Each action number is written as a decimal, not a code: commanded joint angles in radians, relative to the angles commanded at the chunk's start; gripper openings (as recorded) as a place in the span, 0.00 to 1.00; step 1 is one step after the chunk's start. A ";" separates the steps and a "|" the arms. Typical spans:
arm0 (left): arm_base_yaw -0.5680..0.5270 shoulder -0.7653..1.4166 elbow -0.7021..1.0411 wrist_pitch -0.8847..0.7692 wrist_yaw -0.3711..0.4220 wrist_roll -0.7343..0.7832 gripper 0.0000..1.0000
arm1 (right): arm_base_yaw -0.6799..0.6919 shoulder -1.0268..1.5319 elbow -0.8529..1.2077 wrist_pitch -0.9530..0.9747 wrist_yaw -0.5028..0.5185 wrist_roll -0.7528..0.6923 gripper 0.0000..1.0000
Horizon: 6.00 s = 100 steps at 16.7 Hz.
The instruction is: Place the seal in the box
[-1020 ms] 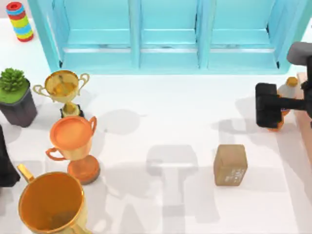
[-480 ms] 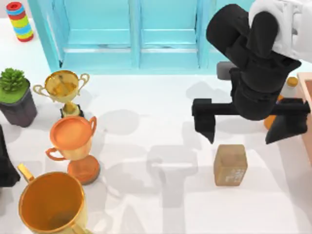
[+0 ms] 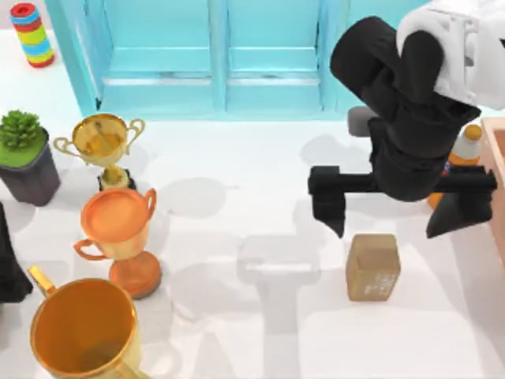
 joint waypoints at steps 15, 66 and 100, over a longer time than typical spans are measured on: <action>0.000 0.000 0.000 0.000 0.000 0.000 1.00 | 0.008 0.098 -0.235 0.335 0.001 0.008 0.85; 0.000 0.000 0.000 0.000 0.000 0.000 1.00 | -0.773 -0.042 0.118 -0.186 0.007 -0.775 0.00; 0.000 0.000 0.000 0.000 0.000 0.000 1.00 | -0.899 -0.055 -0.110 0.058 0.003 -0.901 0.98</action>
